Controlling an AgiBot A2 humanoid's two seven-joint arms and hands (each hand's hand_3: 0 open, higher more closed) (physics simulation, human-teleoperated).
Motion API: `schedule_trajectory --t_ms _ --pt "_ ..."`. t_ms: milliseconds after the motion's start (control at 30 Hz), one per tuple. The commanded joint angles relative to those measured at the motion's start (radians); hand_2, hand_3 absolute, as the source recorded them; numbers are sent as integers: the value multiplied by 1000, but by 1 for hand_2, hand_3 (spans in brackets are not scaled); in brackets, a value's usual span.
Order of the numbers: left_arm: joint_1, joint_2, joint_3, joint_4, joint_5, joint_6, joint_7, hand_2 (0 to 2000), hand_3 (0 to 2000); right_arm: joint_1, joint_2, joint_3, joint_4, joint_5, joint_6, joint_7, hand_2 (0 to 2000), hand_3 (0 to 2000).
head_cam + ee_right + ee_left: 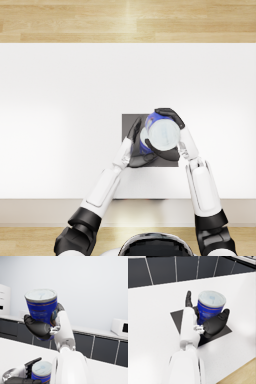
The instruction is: Pick up the blue can on the left and place it in the middle, then pick up the blue can on the right and place it on top of the can in the middle
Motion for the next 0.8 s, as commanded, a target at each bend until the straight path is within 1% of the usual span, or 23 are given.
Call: schedule_trajectory --t_ms 33,67,100,167,233,333,400,500,633,800 --pt "-189 -121 -160 -390 0 1 48 0 0 27 -15 40 -8 0 -14 -26 2000 1520" --pt "-242 -149 -198 -462 0 1 82 0 0 33 -21 50 -17 0 -93 -80 2000 1520" --pt "-273 -165 -224 -499 0 2 107 0 0 38 -25 58 -20 0 -147 -122 2000 1520" --pt "-340 -201 -258 -561 -1 2 137 0 0 39 -31 86 -44 0 -217 -173 2000 1520" --pt "-374 -211 -275 -571 -1 2 152 0 0 39 -35 111 -76 0 -259 -200 2000 1520" --pt "-392 -216 -263 -573 -1 3 163 0 0 36 -41 153 -120 0 -281 -215 2000 1520" --pt "-399 -214 -271 -578 -1 3 166 0 0 34 -45 156 -167 0 -288 -217 2000 1520" --pt "-398 -204 -286 -566 -1 3 168 0 0 27 -48 142 -196 0 -293 -220 2000 1520" --pt "-399 -192 -291 -569 -1 3 169 0 0 9 -48 117 -193 -1 -308 -223 2000 1520" --pt "-397 -177 -303 -571 -1 3 169 0 0 -7 -50 117 -215 -1 -320 -224 2000 1520"
